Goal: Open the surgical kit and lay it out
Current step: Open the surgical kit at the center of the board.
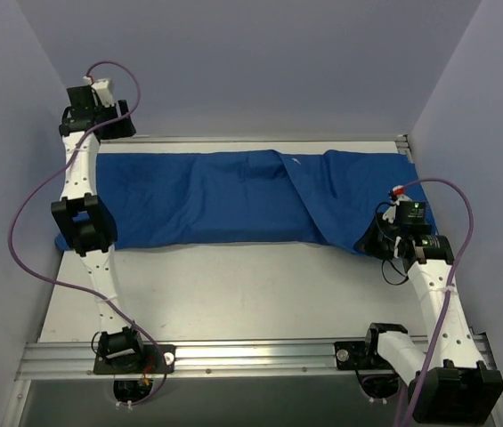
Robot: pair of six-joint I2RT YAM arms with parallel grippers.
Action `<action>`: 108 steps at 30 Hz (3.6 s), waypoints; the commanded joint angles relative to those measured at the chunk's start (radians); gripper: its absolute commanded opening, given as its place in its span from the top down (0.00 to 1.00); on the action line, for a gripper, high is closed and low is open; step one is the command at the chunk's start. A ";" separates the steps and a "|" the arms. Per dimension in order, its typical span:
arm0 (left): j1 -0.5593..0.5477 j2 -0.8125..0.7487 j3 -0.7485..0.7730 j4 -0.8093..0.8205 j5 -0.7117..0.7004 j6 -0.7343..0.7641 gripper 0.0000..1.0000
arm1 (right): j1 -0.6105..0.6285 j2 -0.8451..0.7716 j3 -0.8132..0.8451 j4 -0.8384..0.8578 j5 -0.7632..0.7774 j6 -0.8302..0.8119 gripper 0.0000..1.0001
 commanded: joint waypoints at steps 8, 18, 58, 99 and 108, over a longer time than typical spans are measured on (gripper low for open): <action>-0.373 -0.186 -0.179 -0.110 0.240 0.109 0.09 | 0.028 -0.133 -0.063 -0.459 0.088 0.103 1.00; -0.584 -0.207 -0.251 -0.139 0.107 0.144 0.06 | 0.031 -0.165 -0.048 -0.508 0.121 0.100 1.00; -0.562 -0.511 -0.596 -0.049 0.033 0.012 0.98 | 0.041 -0.187 0.059 -0.246 0.370 0.229 1.00; 0.099 -0.800 -0.994 0.045 -0.054 0.114 0.13 | 0.022 0.017 0.000 0.207 0.425 0.076 1.00; 0.180 -0.390 -0.756 0.143 -0.108 -0.070 0.11 | 0.017 0.082 0.035 0.188 0.433 0.050 1.00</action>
